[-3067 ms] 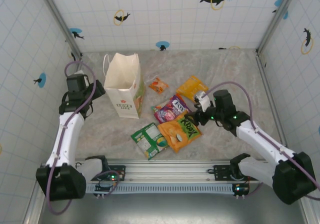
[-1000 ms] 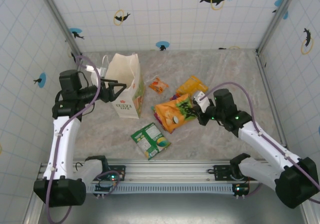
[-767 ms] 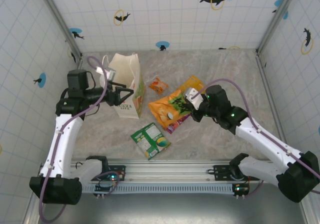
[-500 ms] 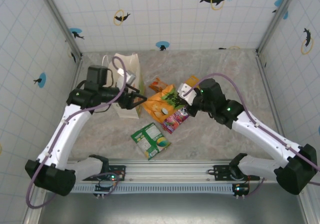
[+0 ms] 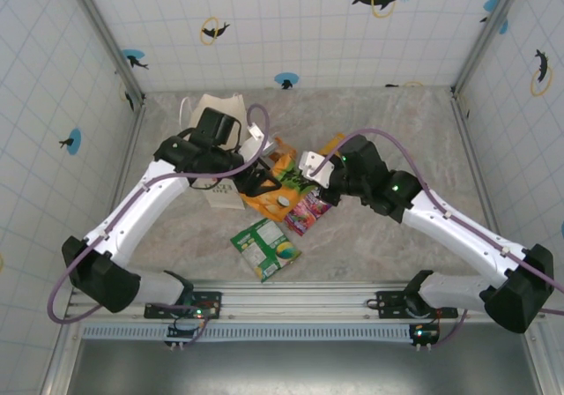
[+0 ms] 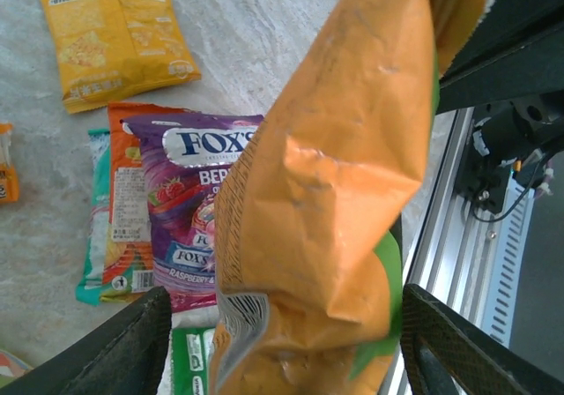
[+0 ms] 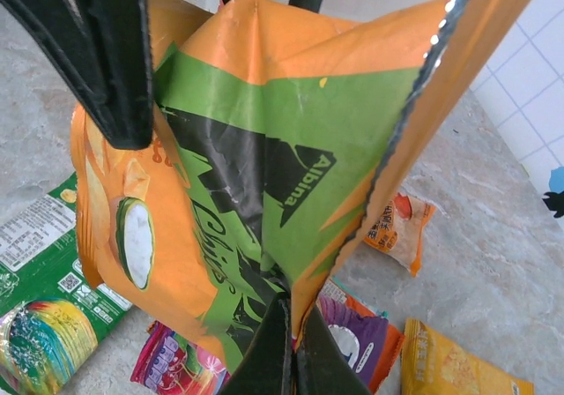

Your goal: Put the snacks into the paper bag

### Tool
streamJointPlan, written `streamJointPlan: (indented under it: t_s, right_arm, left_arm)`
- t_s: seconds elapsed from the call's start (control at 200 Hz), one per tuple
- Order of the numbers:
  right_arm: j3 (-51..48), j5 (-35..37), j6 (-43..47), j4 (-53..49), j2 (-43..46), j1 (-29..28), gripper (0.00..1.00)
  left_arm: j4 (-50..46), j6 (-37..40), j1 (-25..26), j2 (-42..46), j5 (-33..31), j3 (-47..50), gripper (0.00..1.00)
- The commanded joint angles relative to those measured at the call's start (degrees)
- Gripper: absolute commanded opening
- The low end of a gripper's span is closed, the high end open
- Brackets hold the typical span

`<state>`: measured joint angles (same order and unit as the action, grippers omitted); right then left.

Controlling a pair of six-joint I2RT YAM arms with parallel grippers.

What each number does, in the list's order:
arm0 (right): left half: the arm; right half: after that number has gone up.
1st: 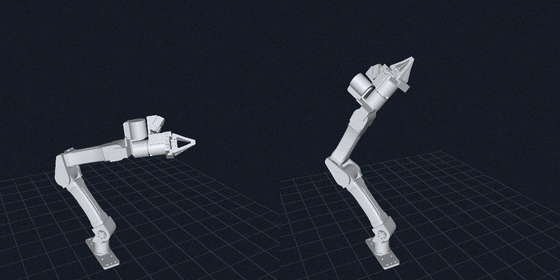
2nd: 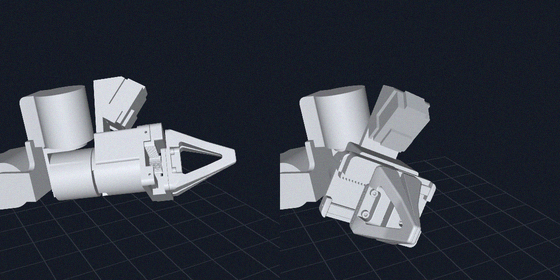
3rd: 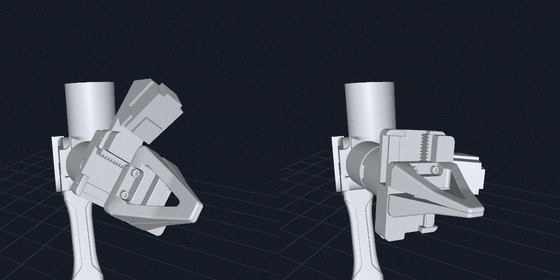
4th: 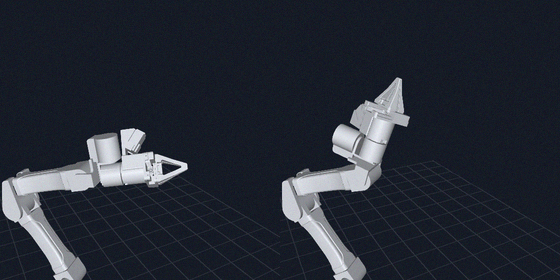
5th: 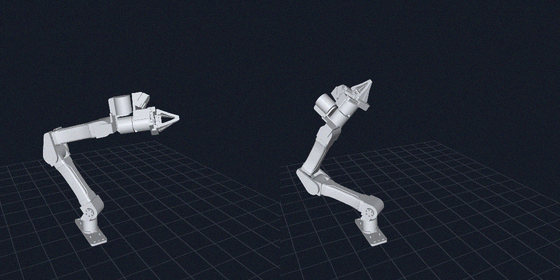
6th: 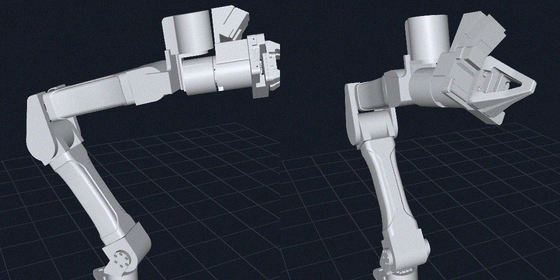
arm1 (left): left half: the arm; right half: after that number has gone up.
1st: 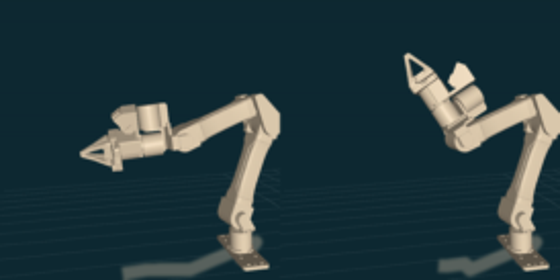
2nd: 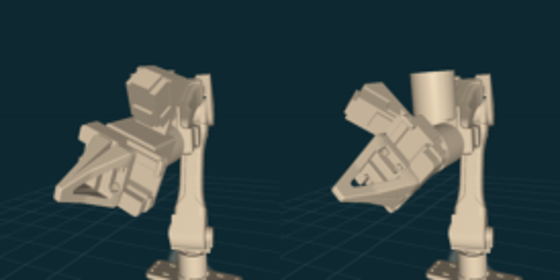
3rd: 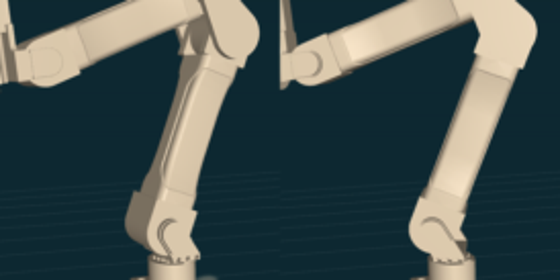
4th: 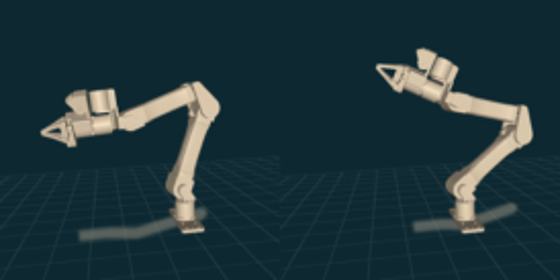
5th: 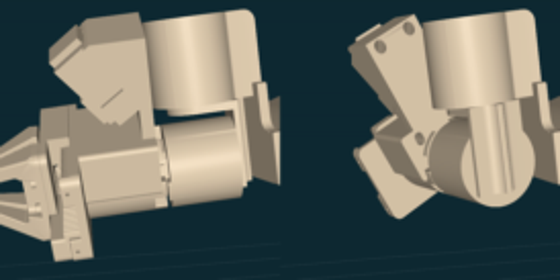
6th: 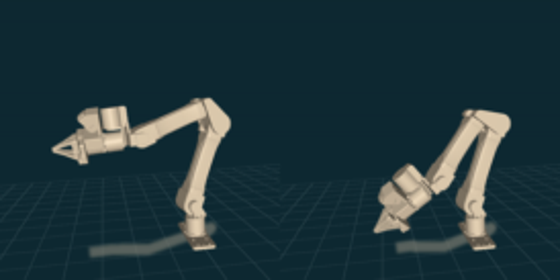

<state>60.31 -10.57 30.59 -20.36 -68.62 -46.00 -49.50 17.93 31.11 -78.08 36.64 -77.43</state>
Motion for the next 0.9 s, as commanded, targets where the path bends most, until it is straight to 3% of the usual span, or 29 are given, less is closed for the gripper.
streamJointPlan:
  t_s: [0.0, 0.175, 0.385, 0.57, 0.696, 0.806, 0.896]
  right_arm:
    - [1.00, 0.84, 0.96, 1.32, 0.06, -0.30, 0.00]
    - [0.60, 1.60, 0.79, 2.69, 0.68, -0.26, 0.00]
    - [0.00, 1.60, 0.41, 3.81, 0.74, -0.31, 0.00]
    - [-0.93, 1.72, -0.47, 5.63, 1.44, -0.27, 0.00]
    - [-2.88, 3.80, -2.44, 9.03, 3.44, -0.24, 0.20]
    - [-6.35, 5.12, -6.15, 14.50, 6.64, 0.78, 0.28]
    - [-9.98, 5.56, -9.89, 19.61, 9.95, 1.91, 0.46]
  left_arm:
    - [-1.65, 2.10, 0.95, -1.10, -1.01, -2.20, 0.65]
    - [-1.66, 2.27, 1.51, -0.76, -2.54, -1.42, 0.61]
    - [-1.07, 3.34, 1.89, 0.12, -3.15, -1.42, 0.35]
    - [0.39, 3.35, 1.93, 1.77, -4.48, -0.32, 0.24]
    - [2.43, 1.09, 1.93, 2.97, -5.71, 0.25, 0.13]
    - [5.36, -2.11, 1.89, 3.92, -6.93, 0.65, 0.10]
    - [7.92, -3.14, 1.90, 5.39, -7.02, 1.18, 0.07]
